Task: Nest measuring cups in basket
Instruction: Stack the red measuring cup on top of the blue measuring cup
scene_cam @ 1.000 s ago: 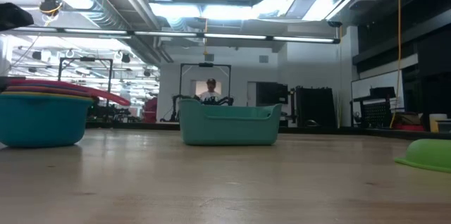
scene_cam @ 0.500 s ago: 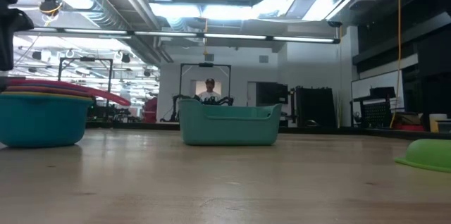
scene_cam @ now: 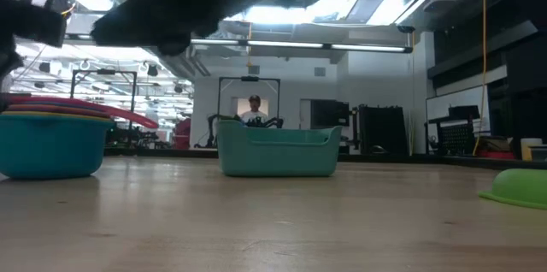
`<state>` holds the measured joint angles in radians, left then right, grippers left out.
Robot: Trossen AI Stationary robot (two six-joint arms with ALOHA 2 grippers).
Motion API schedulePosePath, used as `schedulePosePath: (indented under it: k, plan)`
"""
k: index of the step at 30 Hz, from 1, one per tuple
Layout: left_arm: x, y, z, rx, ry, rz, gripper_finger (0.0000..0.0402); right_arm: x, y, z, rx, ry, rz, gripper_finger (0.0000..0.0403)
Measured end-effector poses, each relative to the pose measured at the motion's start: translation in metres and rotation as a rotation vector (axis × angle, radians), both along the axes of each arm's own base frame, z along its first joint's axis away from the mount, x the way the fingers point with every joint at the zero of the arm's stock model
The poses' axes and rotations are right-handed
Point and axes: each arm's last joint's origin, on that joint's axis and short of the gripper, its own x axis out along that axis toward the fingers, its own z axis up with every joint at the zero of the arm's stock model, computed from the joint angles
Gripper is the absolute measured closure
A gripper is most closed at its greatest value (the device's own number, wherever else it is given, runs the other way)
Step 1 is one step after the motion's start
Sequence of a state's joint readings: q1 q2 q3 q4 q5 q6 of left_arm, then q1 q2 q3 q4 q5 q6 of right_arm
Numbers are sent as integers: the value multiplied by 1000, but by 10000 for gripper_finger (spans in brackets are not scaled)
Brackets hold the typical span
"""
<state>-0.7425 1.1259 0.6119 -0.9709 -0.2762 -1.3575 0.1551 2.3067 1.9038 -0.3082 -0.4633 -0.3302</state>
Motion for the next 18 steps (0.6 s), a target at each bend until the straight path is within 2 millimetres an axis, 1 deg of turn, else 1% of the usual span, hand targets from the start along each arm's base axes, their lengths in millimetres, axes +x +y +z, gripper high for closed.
schedulePosePath:
  k: [4, 8, 12, 18]
  plan:
    - [-2, 5, -9, 6, 23, 18, 335, 7, 1, -14, 2, -21, -1, 314]
    - [0, 10, -13, 20, 21, 51, 335, 10, 0, -27, -14, -16, -20, 314]
    - [1, 16, -15, 27, 28, 88, 335, 12, -6, -27, -86, -28, -113, 314]
    - [7, 23, -16, 51, -7, 137, 335, 14, -23, -27, -144, -28, -207, 314]
